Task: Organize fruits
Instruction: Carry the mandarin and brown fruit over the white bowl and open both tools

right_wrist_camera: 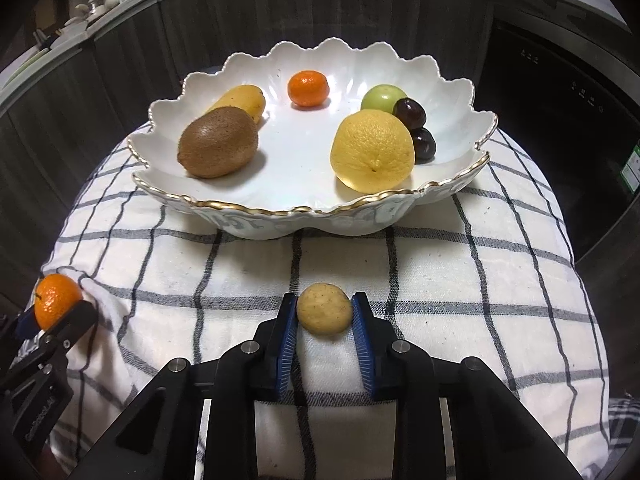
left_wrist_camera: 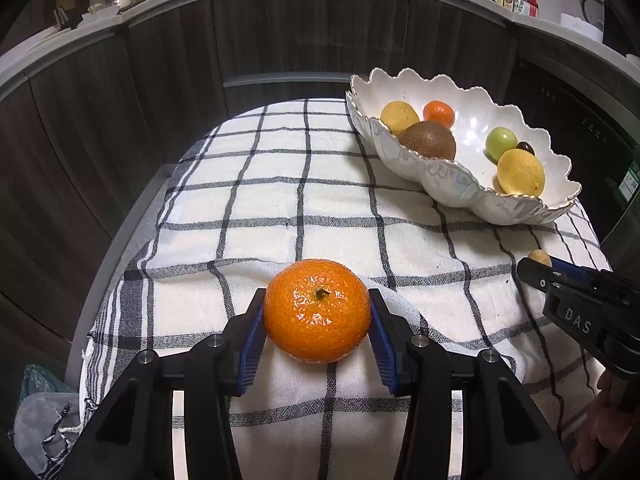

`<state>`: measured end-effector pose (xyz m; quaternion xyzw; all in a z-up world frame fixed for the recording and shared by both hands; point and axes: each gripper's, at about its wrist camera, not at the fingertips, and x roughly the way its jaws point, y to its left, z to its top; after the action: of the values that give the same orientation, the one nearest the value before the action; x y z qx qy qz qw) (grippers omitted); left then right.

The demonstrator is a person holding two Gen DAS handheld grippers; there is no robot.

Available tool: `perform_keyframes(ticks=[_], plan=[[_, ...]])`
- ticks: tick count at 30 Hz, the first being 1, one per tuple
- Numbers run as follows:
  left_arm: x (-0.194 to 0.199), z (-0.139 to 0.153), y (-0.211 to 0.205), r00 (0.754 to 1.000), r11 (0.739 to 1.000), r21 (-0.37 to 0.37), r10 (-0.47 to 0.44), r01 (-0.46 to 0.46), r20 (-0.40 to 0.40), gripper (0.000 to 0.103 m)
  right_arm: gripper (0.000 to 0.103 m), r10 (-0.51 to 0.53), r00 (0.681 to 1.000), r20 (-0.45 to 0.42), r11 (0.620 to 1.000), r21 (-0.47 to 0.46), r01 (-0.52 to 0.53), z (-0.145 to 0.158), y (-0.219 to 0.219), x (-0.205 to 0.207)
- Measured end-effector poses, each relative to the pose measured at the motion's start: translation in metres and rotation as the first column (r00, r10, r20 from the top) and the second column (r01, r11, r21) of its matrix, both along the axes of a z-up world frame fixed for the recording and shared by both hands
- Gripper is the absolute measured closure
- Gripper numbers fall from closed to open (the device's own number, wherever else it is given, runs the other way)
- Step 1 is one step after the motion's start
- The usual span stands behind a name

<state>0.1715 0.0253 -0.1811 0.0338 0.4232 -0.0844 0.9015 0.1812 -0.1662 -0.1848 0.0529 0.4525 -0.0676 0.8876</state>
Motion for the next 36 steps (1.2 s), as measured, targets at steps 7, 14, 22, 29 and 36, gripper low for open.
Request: perform_keyframes(ticks=[7, 14, 22, 29, 36], plan=[[-0.006, 0.014, -0.001, 1.0, 1.0, -0.01, -0.005, 0.005, 0.028, 0.056, 0.074, 0.016, 0.999, 0.034, 1.0, 0.005, -0.016, 0.021, 0.001, -0.016], [-0.007, 0.036, -0.011, 0.998, 0.999, -0.023, -0.032, 0.034, 0.06, 0.056, 0.074, 0.011, 0.997, 0.082, 1.0, 0.015, -0.012, 0.048, -0.007, -0.021], [0.007, 0.059, -0.037, 0.993, 0.997, -0.036, -0.071, 0.075, 0.092, 0.056, 0.074, 0.003, 0.992, 0.127, 1.0, 0.004, -0.003, 0.074, -0.028, -0.013], [0.041, 0.078, -0.068, 0.982, 0.99, -0.037, -0.126, 0.133, 0.139, 0.056, 0.074, -0.001, 0.988, 0.151, 1.0, -0.014, 0.003, 0.09, -0.052, 0.013], [0.081, 0.081, -0.094, 0.976, 0.984, -0.038, -0.166, 0.173, 0.142, 0.056, 0.074, 0.017, 0.99, 0.142, 1.0, -0.019, -0.014, 0.093, -0.066, 0.046]])
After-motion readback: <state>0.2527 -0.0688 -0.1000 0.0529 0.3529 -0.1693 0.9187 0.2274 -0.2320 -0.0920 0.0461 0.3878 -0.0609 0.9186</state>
